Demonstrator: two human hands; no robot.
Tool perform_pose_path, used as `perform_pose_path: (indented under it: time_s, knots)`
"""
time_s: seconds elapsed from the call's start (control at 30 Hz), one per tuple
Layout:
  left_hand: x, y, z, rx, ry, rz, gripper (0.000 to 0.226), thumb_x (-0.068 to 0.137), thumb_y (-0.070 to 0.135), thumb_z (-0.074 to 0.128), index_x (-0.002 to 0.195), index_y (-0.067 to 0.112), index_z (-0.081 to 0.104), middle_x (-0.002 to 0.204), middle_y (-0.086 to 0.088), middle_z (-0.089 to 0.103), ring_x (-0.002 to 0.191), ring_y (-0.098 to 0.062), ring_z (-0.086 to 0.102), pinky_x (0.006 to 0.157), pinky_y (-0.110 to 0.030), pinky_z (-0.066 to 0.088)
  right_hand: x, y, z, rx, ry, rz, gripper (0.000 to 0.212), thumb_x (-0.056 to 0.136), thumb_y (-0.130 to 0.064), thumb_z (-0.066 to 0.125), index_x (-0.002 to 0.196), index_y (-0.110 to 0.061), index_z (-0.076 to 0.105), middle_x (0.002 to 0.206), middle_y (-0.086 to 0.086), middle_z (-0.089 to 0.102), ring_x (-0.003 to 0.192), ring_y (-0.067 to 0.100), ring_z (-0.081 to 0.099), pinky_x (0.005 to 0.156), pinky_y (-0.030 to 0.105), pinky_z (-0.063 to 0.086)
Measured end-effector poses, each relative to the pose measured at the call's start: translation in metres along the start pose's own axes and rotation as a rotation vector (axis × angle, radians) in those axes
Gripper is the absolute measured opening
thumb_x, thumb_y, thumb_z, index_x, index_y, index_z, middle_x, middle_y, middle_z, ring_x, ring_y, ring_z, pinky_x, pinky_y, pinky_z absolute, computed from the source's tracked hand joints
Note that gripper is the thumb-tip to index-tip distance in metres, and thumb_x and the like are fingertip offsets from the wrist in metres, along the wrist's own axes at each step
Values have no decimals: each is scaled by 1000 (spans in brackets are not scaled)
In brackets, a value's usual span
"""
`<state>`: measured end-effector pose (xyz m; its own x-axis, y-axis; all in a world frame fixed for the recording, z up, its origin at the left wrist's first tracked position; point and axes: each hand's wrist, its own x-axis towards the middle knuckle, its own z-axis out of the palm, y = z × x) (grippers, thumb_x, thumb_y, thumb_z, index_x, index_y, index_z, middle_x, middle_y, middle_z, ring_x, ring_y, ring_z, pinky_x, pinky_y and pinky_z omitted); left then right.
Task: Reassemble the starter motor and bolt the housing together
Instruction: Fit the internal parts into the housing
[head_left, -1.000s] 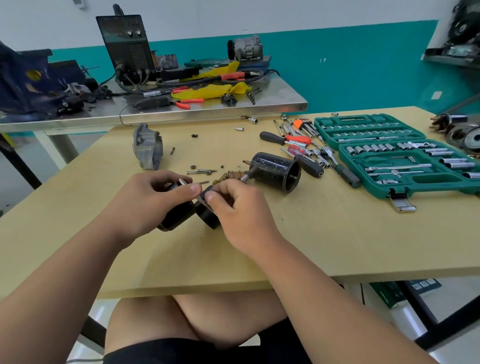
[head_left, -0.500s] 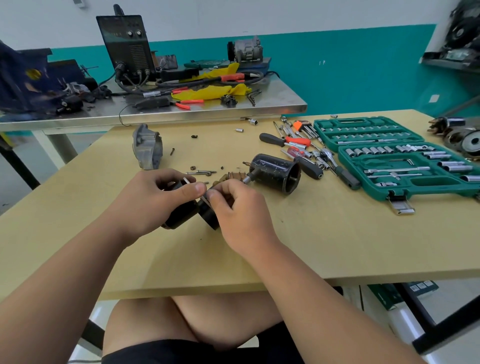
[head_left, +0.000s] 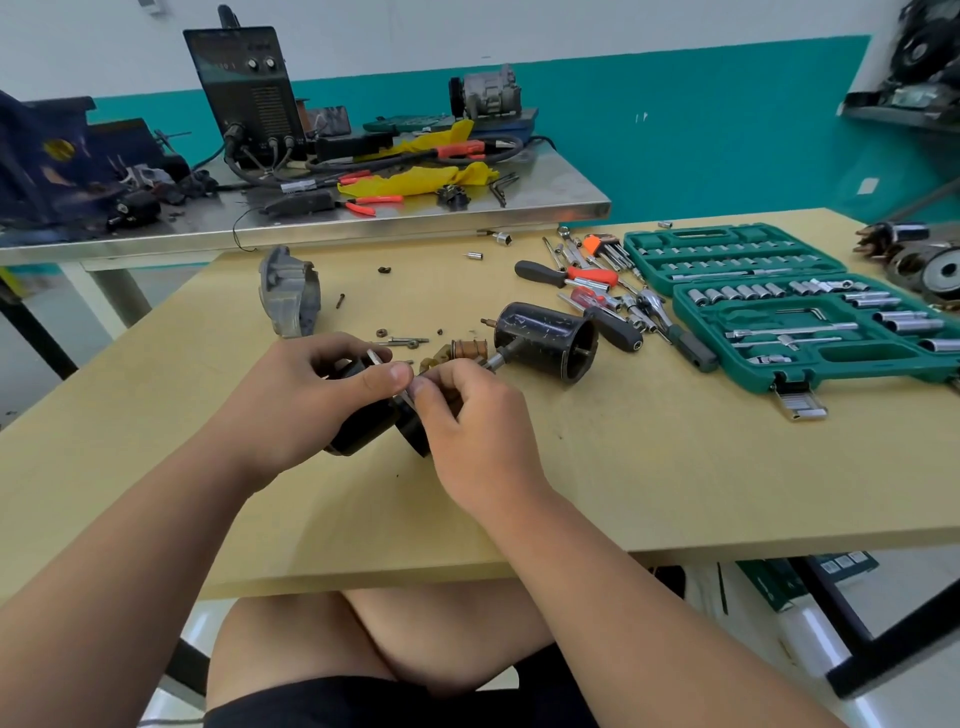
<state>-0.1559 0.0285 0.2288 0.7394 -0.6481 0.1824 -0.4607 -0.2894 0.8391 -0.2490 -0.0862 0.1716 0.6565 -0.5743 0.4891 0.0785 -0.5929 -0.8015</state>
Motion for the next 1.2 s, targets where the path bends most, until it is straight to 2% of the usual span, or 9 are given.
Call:
perform_pose_path:
  time_s: [0.2,0.33,0.4,0.47,0.6,0.73,0.83,1.0,1.2]
  knots:
    - [0,-3,-2,1,-9,2,44,58,63,66,86,30,73,71,14,68,50,3,57,37,-9,35,2,2,-17,100,-183,-21,12,90,-19,58,92,-22,69,78,-16,56,73,2,53,61,15,42]
    - [10,-2,-1,44,-33,-9,26,72,55,73,84,32,73,69,14,67,52,4,58,37,-10,36,10,0,-30,-94,-299,-122,8,85,-23,66,93,-22,64,82,-18,48,73,-3,46,63,11,35]
    - [17,1,4,45,-47,5,18,77,50,72,82,34,73,69,17,67,53,5,59,38,-10,37,19,1,-36,-206,-275,-182,10,85,-24,67,92,-18,64,87,-14,48,82,3,45,71,21,37]
    - [19,1,11,3,-34,32,10,81,46,69,82,37,72,72,23,68,58,8,60,40,-9,39,25,4,-41,-132,-273,-137,11,84,-22,69,92,-14,67,94,-9,54,95,8,49,81,25,41]
    - [14,-12,22,-140,20,119,12,89,36,60,93,41,71,82,25,70,73,9,63,55,-7,45,22,14,-43,58,-241,-21,4,85,-15,69,88,-13,70,105,-14,57,99,-8,51,77,2,38]
    - [13,-22,26,-208,64,133,27,81,42,49,98,39,70,90,19,73,89,4,66,73,-10,49,16,20,-31,51,-174,-43,7,86,-13,64,88,-12,71,103,-11,61,100,1,55,82,15,44]
    - [15,-31,24,-207,73,131,27,82,42,47,96,40,70,90,13,74,90,1,67,77,-12,50,14,22,-30,56,-186,-14,7,80,-17,73,86,-16,70,105,-17,58,100,-4,53,82,9,40]
    - [18,-38,27,-246,75,150,23,83,40,50,92,41,71,89,7,75,84,-4,67,75,-17,54,5,18,-18,33,-121,3,17,72,-25,81,76,-18,66,104,-13,56,100,-4,51,82,4,35]
    - [19,-43,34,-215,59,194,15,89,36,58,98,38,69,92,18,72,89,2,65,79,-16,49,-4,17,-14,-1,-20,59,13,76,-30,76,77,-24,65,105,-17,56,100,-8,50,80,3,36]
